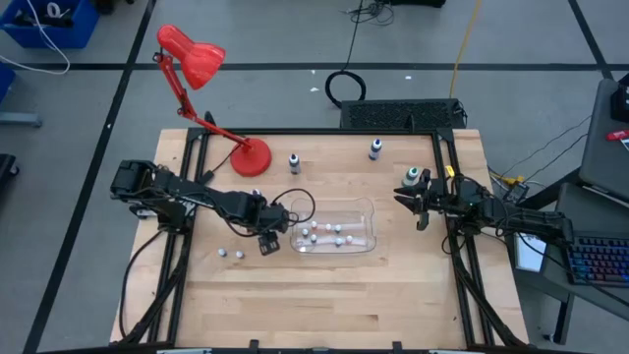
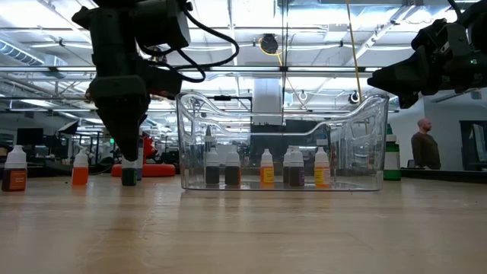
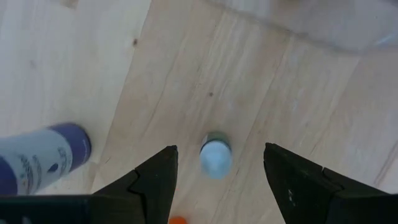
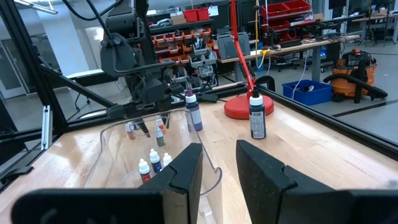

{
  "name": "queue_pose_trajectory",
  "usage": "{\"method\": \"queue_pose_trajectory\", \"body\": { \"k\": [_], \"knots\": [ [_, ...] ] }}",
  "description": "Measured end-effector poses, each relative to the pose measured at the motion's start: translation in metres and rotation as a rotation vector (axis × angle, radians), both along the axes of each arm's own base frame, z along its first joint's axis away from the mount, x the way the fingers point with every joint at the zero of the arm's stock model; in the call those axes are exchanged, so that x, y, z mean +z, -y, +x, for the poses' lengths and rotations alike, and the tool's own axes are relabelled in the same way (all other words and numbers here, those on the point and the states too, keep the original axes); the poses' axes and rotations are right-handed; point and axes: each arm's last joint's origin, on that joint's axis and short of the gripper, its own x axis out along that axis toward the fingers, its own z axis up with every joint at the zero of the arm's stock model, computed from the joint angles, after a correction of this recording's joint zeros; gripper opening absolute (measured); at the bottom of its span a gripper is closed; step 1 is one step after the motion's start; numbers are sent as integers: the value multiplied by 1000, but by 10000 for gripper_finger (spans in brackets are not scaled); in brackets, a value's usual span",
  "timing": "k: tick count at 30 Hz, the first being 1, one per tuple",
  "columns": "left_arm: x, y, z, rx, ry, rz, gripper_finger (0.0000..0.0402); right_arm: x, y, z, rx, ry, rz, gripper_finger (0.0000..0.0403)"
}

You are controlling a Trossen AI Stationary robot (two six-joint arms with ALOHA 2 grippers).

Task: Pick & Place food coloring
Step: Put the small green food coloring bottle into the transparent bin

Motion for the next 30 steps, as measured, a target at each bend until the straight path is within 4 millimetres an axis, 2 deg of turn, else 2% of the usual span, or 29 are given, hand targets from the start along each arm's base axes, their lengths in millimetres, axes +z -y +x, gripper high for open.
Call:
{"method": "queue_pose_trajectory", "body": {
  "k": [20, 30],
  "knots": [
    [-1, 0, 0, 27, -1, -6, 239, 0, 0, 0, 0, 0, 0, 89],
    [-17, 1, 4, 10, -63, -12, 239, 0, 0, 0, 0, 0, 0, 89]
  ]
}}
